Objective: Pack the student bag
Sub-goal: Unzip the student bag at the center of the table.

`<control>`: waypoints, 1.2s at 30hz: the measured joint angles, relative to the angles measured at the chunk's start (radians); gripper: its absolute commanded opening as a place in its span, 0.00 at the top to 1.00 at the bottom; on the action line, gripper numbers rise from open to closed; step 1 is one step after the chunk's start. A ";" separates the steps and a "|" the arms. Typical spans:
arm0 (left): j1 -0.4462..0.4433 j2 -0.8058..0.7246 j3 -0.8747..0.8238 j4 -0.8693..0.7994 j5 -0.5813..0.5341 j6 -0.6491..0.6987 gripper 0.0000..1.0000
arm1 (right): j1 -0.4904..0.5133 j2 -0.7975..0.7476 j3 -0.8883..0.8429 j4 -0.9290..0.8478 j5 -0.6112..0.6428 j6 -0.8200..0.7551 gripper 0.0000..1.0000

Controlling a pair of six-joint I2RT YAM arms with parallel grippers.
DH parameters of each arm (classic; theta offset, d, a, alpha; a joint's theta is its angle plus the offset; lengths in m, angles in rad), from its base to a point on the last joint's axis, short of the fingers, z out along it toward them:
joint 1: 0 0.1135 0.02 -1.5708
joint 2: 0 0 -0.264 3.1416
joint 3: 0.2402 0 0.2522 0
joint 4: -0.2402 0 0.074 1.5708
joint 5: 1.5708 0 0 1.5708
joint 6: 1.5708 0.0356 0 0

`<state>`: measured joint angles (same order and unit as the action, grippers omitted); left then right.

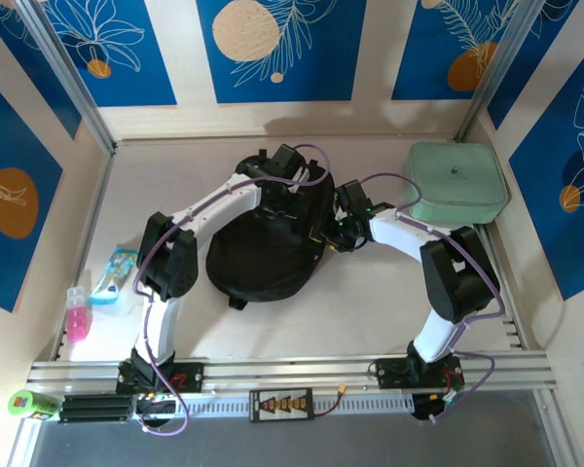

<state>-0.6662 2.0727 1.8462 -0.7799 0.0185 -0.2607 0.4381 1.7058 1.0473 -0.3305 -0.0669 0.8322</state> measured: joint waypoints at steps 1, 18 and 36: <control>0.000 -0.005 -0.006 0.003 0.000 0.000 0.98 | 0.002 0.000 0.000 0.003 0.000 0.002 0.67; 0.034 -0.085 -0.120 0.017 -0.175 -0.002 1.00 | 0.026 0.000 0.013 -0.017 0.078 0.006 0.92; 0.284 -0.282 -0.404 0.065 -0.198 -0.082 1.00 | 0.013 0.076 0.156 -0.128 0.156 -0.145 0.94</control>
<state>-0.3824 1.7912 1.4425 -0.7147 -0.1799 -0.3424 0.4515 1.7817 1.2037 -0.4587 0.0895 0.6872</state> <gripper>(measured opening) 0.059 0.115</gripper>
